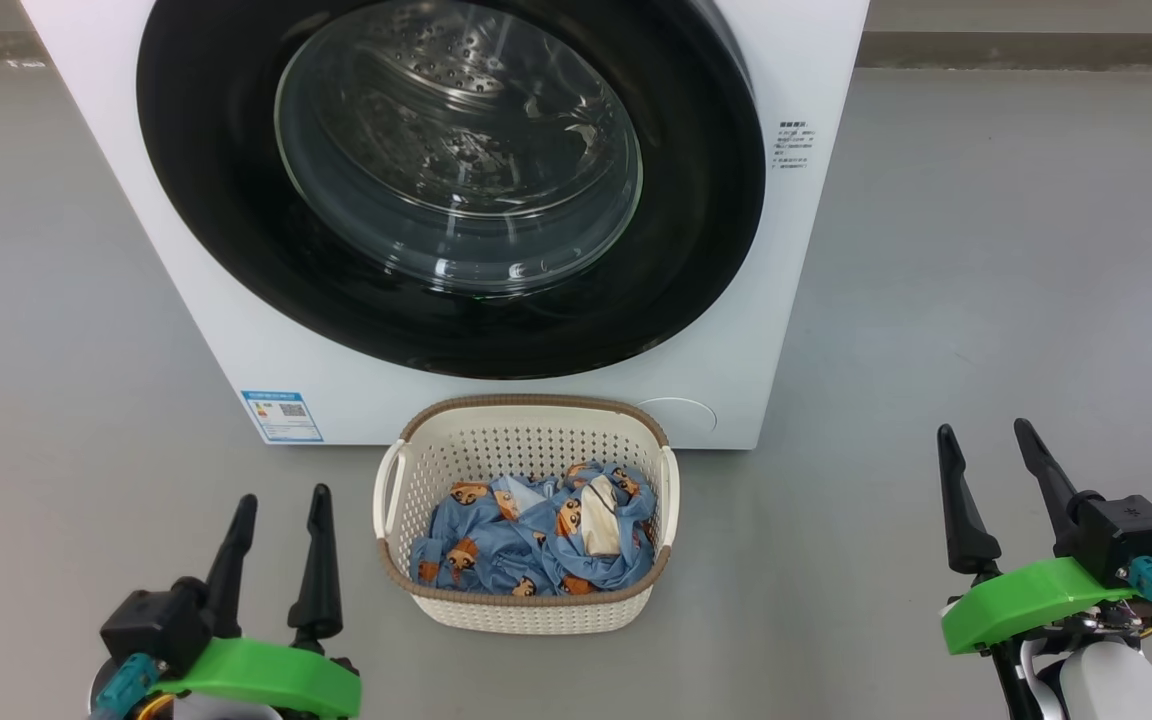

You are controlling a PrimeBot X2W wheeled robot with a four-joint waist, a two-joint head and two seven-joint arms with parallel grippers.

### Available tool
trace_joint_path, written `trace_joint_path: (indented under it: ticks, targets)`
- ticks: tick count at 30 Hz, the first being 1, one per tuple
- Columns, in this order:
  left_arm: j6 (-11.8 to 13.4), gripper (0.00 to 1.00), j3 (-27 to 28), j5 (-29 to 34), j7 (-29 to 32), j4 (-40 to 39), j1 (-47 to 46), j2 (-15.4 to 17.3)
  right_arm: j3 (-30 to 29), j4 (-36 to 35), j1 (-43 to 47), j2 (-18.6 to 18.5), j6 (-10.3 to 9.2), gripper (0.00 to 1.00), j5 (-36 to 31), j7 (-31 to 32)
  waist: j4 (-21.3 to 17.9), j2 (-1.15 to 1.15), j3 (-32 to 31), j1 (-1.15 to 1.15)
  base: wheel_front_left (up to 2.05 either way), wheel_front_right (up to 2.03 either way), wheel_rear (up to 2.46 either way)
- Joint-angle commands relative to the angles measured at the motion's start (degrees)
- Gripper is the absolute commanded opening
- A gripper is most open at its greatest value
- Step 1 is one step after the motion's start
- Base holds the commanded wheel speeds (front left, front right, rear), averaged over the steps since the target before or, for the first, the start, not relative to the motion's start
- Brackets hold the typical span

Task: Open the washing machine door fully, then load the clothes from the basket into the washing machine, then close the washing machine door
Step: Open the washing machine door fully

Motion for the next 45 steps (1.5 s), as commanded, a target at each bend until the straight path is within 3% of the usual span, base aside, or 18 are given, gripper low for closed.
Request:
trace_joint_path:
  ticks: [1,19,21,23,24,25,26,27,41,45]
  targets:
    - [-0.2,1.0,2.0,0.3,-0.4,-1.1,-1.7,0.8,1.2,-1.2,-2.9,-0.5,0.32,1.0,0.4,-0.7,0.0,0.0,0.0,0.0,0.0,0.0,0.0]
    - [-0.2,1.0,2.8,-1.3,-0.4,-3.2,-1.4,0.7,-0.3,0.1,-6.2,-2.3,0.32,1.0,2.5,-0.7,0.4,0.0,1.7,0.0,0.0,0.0,0.0]
    - [-0.2,1.0,3.1,-1.3,-0.4,-3.9,-1.6,0.7,-0.7,0.2,-7.3,-2.7,0.32,0.82,3.0,-0.7,0.6,0.0,2.3,0.0,0.0,0.0,0.0]
    - [-0.2,1.0,3.2,-1.3,-0.4,-4.5,-1.8,0.7,-0.9,0.0,-8.5,-3.3,0.32,0.5,3.6,-0.7,0.8,0.0,3.1,0.0,0.0,0.0,0.0]
    - [-0.2,1.0,3.2,-1.2,-0.4,-4.7,-1.9,0.7,-0.9,0.0,-9.1,-3.6,0.32,0.43,3.9,-0.7,1.0,0.0,3.4,0.0,0.0,0.0,0.0]
    - [-0.2,1.0,3.4,-1.2,-0.4,-4.9,-2.0,0.7,-1.0,-0.1,-9.7,-3.8,0.32,0.29,4.3,-0.7,1.1,0.0,3.8,0.0,0.0,0.0,0.0]
    - [-0.2,1.0,3.5,-1.2,-0.4,-5.0,-2.2,0.7,-1.1,0.0,-10.3,-4.1,0.32,0.05,4.8,-0.7,1.3,0.0,4.3,0.0,0.0,0.0,0.0]
    - [-0.2,1.0,3.5,-1.2,-0.4,-5.3,-2.3,0.7,-1.2,0.1,-10.9,-4.4,0.32,0.0,5.4,-0.7,1.5,0.0,4.7,0.0,0.0,0.0,0.0]
    - [-0.2,1.0,2.9,-1.9,-0.4,-7.8,-3.8,0.7,2.0,4.0,-20.2,-10.0,0.32,0.0,23.3,-0.7,4.3,0.0,9.8,0.0,0.0,0.0,0.0]
    - [-0.2,1.0,2.6,-1.9,-0.4,-8.0,-4.3,0.7,5.3,7.8,-24.5,-11.7,0.32,0.0,32.5,0.5,4.8,0.0,11.1,0.0,0.0,0.0,0.0]
